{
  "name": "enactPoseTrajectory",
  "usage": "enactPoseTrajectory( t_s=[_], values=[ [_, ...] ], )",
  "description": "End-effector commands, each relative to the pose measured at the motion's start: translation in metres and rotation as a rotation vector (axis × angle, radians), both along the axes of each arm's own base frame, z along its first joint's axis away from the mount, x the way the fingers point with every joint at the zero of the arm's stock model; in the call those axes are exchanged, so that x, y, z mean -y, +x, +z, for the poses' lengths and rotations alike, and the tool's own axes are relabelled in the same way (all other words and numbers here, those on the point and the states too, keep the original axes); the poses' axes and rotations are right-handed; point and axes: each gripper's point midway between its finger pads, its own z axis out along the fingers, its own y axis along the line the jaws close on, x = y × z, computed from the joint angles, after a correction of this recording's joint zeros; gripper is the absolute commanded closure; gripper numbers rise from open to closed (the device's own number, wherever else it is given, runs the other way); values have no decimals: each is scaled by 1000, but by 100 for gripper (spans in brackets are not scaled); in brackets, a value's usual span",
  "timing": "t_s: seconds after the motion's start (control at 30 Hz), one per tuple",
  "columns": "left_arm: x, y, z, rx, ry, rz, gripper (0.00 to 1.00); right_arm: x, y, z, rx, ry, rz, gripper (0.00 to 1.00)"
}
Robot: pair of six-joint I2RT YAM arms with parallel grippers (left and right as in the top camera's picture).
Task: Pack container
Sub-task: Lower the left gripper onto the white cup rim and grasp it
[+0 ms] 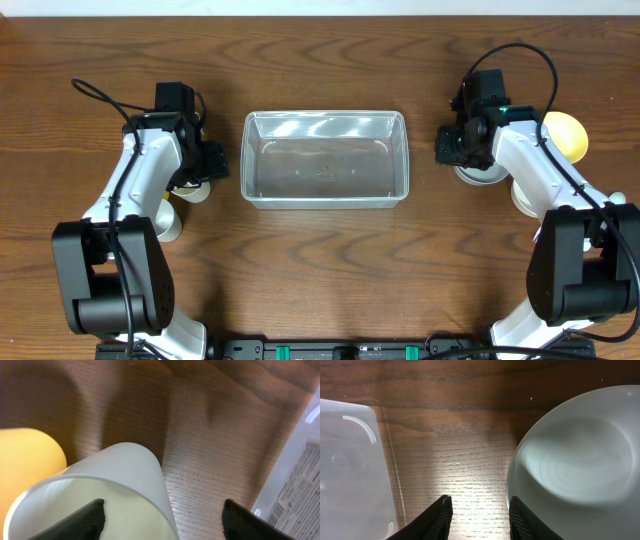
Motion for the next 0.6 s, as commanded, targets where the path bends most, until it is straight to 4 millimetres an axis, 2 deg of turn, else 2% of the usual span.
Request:
enactPoseTrajectory(
  t_s=[0.0, 0.3, 0.57],
  values=[
    [-4, 2, 3, 4, 11, 7, 42, 4, 4, 4, 11, -11, -10, 61],
    [-4, 0, 3, -5, 11, 7, 70, 4, 4, 4, 9, -12, -10, 61],
    [-4, 0, 3, -5, 11, 7, 88, 4, 3, 4, 8, -12, -10, 60]
  ],
)
